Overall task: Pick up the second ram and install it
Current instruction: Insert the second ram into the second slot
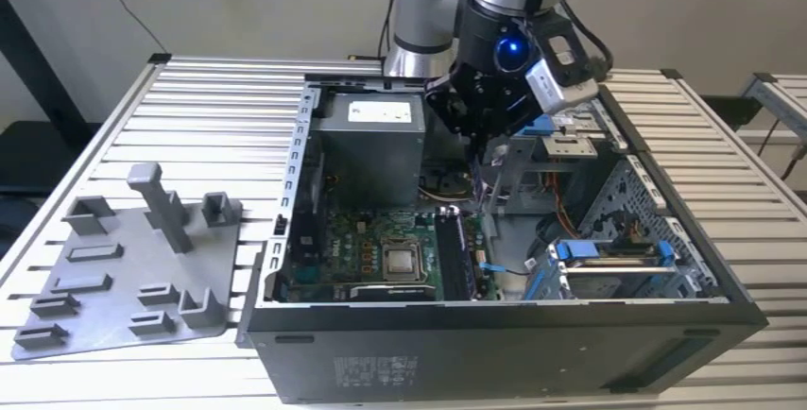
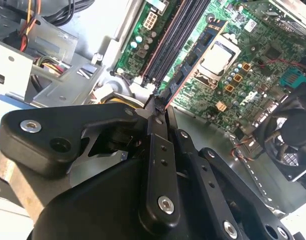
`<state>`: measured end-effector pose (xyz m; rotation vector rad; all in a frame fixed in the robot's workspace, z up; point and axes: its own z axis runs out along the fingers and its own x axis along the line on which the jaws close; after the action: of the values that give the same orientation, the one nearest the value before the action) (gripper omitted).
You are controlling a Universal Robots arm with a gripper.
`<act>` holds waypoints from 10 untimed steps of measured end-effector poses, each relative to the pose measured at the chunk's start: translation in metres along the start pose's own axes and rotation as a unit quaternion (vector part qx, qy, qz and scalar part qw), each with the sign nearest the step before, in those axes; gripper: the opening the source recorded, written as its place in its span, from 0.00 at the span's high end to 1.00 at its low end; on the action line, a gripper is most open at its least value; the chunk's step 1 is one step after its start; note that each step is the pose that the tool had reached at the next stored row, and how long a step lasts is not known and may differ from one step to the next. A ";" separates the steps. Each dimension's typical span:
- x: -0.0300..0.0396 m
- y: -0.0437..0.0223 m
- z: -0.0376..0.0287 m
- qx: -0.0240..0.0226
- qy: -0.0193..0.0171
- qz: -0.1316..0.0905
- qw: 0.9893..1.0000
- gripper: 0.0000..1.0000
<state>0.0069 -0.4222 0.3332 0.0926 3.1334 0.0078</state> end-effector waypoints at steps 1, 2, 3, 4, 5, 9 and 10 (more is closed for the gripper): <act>0.0000 0.0000 0.0008 0.000 0.000 0.000 1.000 0.86; 0.0000 0.0000 0.0017 0.000 0.000 0.000 1.000 0.86; 0.0000 0.0000 0.0026 0.000 0.000 0.000 1.000 0.86; 0.0000 0.0000 0.0036 0.000 0.000 0.000 1.000 0.86; 0.0000 0.0000 0.0045 0.000 0.000 0.000 1.000 0.86; 0.0001 0.0000 0.0084 0.000 0.000 0.000 1.000 0.86; 0.0000 0.0000 0.0093 0.000 0.000 0.000 1.000 0.86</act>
<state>0.0069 -0.4222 0.3239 0.0925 3.1334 0.0071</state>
